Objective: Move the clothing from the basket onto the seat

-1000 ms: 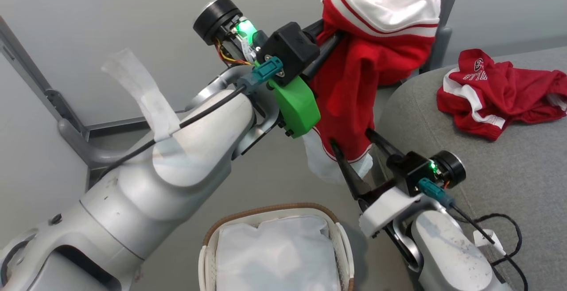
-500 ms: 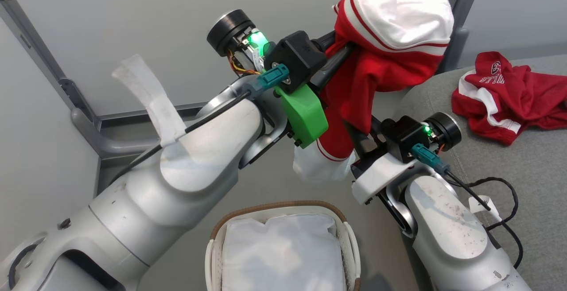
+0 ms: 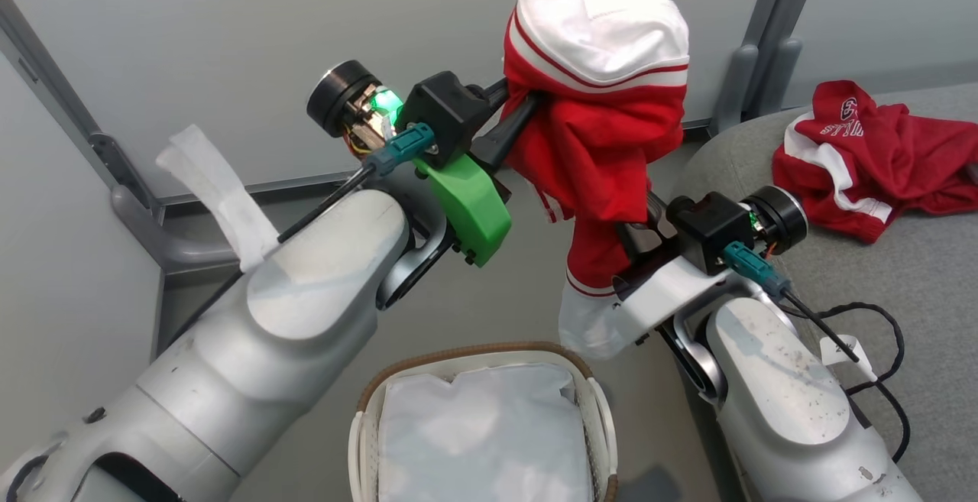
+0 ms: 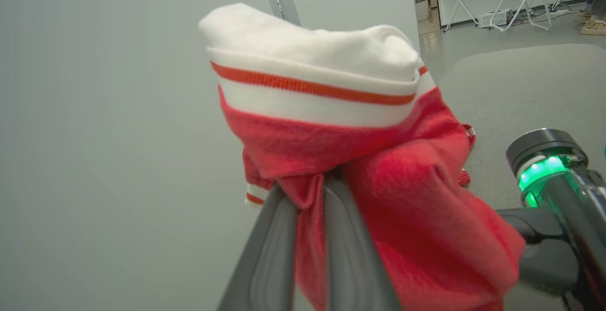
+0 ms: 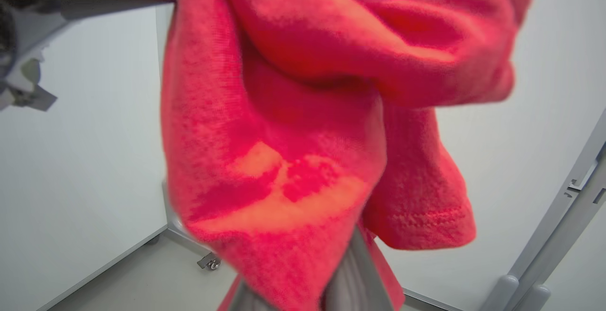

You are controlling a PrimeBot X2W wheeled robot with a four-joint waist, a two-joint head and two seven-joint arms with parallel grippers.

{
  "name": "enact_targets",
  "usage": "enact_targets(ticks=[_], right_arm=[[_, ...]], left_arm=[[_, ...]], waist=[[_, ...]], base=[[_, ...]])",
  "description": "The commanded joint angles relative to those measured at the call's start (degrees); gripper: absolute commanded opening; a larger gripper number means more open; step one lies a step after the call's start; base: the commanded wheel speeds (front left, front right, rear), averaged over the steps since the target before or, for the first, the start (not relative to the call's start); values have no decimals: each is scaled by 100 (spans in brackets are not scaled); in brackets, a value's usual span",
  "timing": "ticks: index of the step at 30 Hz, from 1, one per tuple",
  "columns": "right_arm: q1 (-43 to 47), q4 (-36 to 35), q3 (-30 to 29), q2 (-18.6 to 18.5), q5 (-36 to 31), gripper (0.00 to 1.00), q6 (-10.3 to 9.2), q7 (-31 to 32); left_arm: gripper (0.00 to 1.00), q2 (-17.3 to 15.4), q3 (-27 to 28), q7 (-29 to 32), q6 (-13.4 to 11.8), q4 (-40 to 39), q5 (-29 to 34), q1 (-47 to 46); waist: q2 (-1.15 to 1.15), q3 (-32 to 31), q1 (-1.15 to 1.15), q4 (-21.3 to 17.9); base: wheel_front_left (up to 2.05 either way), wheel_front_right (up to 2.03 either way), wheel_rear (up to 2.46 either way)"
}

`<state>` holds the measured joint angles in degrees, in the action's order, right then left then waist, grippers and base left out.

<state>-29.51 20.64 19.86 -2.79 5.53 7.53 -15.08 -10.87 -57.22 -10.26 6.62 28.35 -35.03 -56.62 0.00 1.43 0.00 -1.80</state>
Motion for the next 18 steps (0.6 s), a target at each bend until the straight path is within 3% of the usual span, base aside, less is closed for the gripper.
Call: enact_targets(ticks=[1,2,3,4,5,13,18], right_arm=[[84,-44,-20,-20,47,0,-8,-12],[91,-57,-28,-20,60,0,-8,-12],[100,-66,-33,-20,68,0,-8,-12],[120,-79,-40,-20,67,0,-8,-13],[139,-92,-42,-20,68,0,-8,-13],[256,-136,-174,-20,8,0,-8,-12],[356,-175,-388,-20,-13,0,-8,-13]], left_arm=[[9,-25,50,-68,-35,64,-75,186],[31,-18,65,-111,-38,109,-148,295],[45,-13,72,-142,-36,143,-206,391],[94,-9,79,-189,-32,176,-250,513],[100,-1,78,-231,-18,200,-310,628],[100,-59,112,-490,44,453,-457,1710],[100,-86,500,-494,72,261,-261,2343]], waist=[[0,-9,0,-8],[0,-14,0,-10],[0,-17,0,-10],[0,-21,0,-9],[0,-25,0,-10],[0,-12,0,-25],[0,7,0,-17]], base=[[0,0,0],[0,0,0],[0,0,0],[0,0,0],[0,0,0],[0,0,0],[0,0,0]])
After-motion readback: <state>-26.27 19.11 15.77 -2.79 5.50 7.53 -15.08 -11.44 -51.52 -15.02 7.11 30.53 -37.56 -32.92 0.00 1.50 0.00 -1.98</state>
